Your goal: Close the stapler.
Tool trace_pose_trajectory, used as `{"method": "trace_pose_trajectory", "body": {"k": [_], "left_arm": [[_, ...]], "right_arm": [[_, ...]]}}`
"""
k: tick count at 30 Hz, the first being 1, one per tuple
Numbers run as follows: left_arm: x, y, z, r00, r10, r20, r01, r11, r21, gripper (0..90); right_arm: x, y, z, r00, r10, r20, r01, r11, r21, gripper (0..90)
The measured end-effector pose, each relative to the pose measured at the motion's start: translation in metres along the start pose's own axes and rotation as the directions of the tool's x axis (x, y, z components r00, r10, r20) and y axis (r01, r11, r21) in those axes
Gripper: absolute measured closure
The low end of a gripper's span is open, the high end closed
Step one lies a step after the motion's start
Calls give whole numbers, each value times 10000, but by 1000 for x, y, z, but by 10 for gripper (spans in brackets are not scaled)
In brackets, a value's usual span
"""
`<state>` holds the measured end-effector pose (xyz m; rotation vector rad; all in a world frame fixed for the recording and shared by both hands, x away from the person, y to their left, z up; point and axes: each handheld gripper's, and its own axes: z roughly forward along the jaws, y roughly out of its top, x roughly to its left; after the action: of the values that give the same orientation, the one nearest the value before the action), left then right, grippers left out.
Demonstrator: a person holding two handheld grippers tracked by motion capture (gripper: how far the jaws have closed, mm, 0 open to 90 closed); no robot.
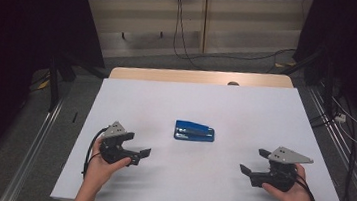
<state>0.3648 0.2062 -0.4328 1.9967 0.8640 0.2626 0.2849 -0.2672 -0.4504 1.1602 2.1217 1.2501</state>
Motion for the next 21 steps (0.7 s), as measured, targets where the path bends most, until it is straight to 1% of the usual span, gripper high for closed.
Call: {"method": "trace_pose_trajectory", "body": {"k": [3,6,9,15,21], "left_arm": [[3,-2,-4,9999,-94,-87,93,9999,-60,71],[6,-3,-8,9998,-130,-127,128,9998,-149,71],[8,-4,-12,9997,-188,-123,185,9996,-223,71],[10,-7,-17,9999,22,-135,-26,9996,-272,71],[14,-10,-25,9997,-107,-230,97,9989,-457,71]], "right_arm": [[0,0,-1,10000,-25,80,26,10000,-48,138],[-1,0,-2,9999,95,37,-95,9999,-118,138],[-1,-1,-2,10000,38,34,-38,10000,-80,138],[-3,-2,-5,9998,151,87,-148,9996,-254,138],[-2,-1,-5,10000,69,41,-68,9996,-259,140]]}}
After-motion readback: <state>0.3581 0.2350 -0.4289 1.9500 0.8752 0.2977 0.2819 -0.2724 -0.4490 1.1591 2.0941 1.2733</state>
